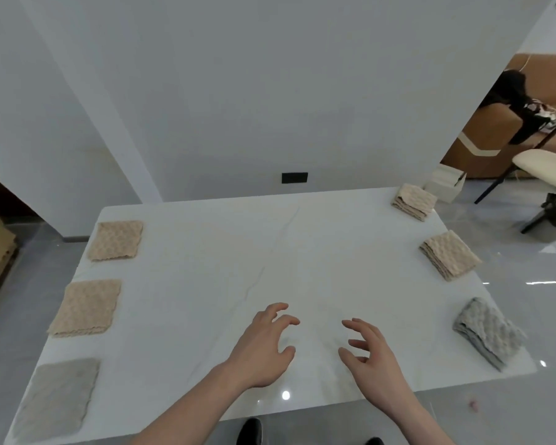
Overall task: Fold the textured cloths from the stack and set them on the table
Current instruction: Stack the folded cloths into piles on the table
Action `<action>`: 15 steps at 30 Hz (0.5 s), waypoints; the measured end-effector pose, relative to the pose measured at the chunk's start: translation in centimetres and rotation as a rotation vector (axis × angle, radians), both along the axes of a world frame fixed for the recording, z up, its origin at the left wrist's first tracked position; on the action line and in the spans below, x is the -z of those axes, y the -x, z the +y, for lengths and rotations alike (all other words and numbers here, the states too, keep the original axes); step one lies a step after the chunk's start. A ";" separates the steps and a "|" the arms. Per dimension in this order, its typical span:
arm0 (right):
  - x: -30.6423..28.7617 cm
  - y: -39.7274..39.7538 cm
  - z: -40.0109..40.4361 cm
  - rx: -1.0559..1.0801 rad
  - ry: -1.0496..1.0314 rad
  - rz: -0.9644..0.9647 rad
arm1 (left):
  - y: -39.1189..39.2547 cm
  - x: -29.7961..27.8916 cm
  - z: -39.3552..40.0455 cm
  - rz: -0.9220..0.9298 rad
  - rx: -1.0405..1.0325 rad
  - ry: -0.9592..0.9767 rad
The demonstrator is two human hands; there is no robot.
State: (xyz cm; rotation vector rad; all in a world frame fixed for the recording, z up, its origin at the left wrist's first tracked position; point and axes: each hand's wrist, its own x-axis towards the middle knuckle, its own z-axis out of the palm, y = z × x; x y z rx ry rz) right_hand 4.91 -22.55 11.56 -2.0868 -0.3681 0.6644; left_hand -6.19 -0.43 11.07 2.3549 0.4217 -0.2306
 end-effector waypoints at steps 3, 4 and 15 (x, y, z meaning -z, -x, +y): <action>0.6 -2.9 -2.4 -0.047 -0.011 0.008 | -1.8 1.0 -2.8 0.036 -0.027 -0.019; 0.7 -4.0 -3.5 -0.066 -0.014 0.011 | -2.3 1.4 -3.8 0.050 -0.045 -0.023; 2.2 -16.0 -18.0 -0.222 0.141 0.065 | -9.7 2.2 -20.4 0.078 -0.256 0.075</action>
